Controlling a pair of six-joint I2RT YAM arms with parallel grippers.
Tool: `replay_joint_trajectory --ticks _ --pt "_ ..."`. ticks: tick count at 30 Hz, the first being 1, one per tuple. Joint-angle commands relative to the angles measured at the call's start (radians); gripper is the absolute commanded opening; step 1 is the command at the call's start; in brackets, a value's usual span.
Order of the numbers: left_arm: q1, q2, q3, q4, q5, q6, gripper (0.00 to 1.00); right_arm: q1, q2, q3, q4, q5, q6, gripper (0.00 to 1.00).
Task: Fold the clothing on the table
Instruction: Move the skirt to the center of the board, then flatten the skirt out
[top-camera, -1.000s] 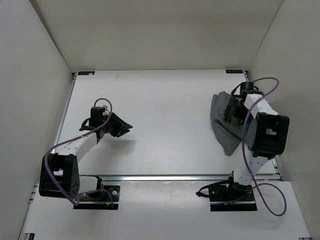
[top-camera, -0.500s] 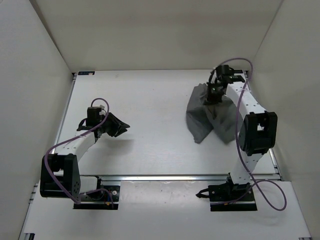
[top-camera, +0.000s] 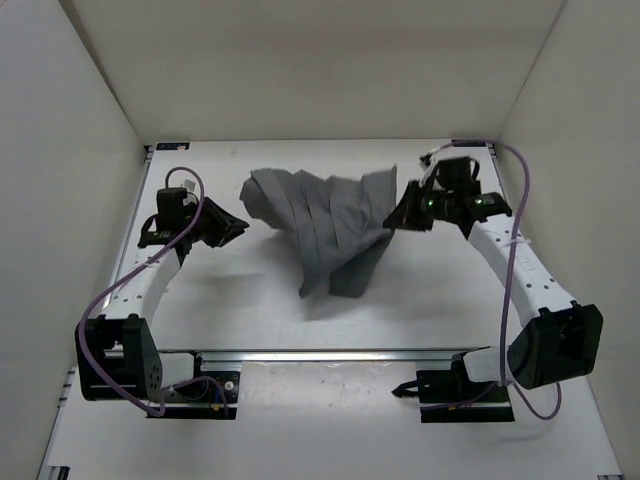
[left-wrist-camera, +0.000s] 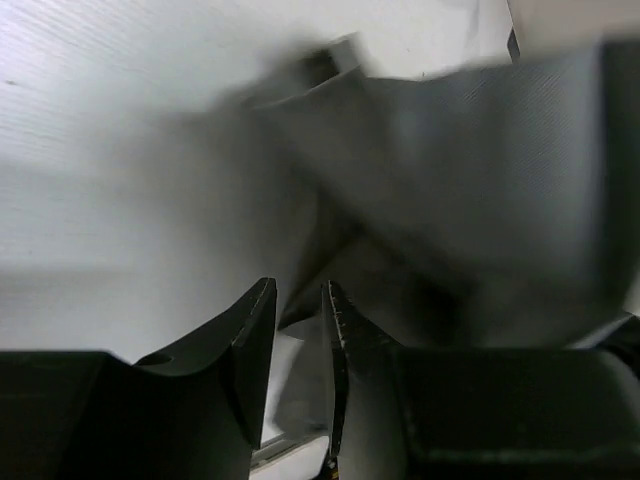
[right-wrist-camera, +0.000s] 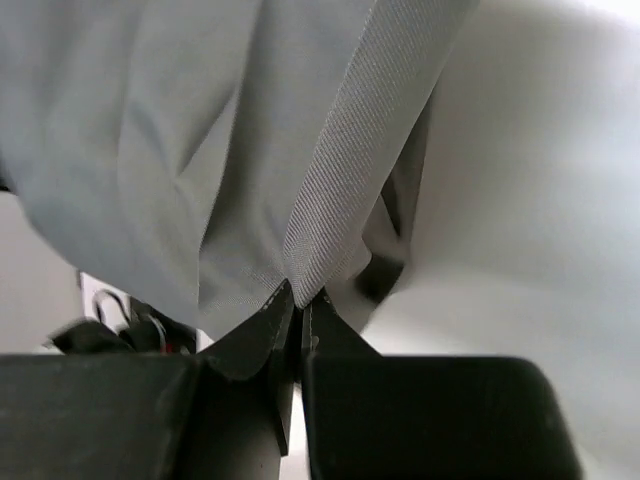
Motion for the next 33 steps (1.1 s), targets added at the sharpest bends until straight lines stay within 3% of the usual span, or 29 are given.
replay_joint_trajectory --ticks 1,3,7,14,18,19,22,23,30,33 --pt "-0.052 -0.001 0.04 -0.049 -0.006 0.047 0.35 0.005 -0.017 -0.197 0.026 -0.041 0.022 0.0" --pt "-0.098 0.005 0.018 -0.033 0.008 0.065 0.34 0.014 -0.021 -0.256 0.052 -0.051 0.019 0.0" --pt "-0.186 -0.039 -0.02 -0.039 -0.03 0.097 0.41 0.06 -0.008 -0.313 0.078 -0.013 0.035 0.0" --pt "-0.437 -0.02 -0.069 -0.081 -0.147 0.054 0.47 0.1 0.031 -0.315 0.106 0.005 0.036 0.0" --pt "-0.551 -0.029 -0.147 -0.076 -0.168 -0.039 0.58 0.105 0.034 -0.313 0.101 0.019 0.035 0.0" --pt "-0.571 -0.044 -0.158 -0.05 -0.177 -0.077 0.66 0.112 0.038 -0.307 0.096 0.018 0.035 0.0" --pt "-0.605 -0.027 -0.206 0.002 -0.165 -0.13 0.68 0.125 0.04 -0.301 0.099 0.021 0.047 0.0" --pt "-0.614 -0.003 -0.204 0.008 -0.159 -0.134 0.98 0.126 0.043 -0.299 0.101 0.019 0.045 0.0" --pt "-0.663 0.06 -0.254 0.273 -0.165 -0.282 0.99 0.146 0.045 -0.284 0.103 0.027 0.059 0.01" --pt "-0.66 0.138 -0.247 0.381 -0.106 -0.303 0.99 0.144 0.043 -0.29 0.109 0.021 0.059 0.01"
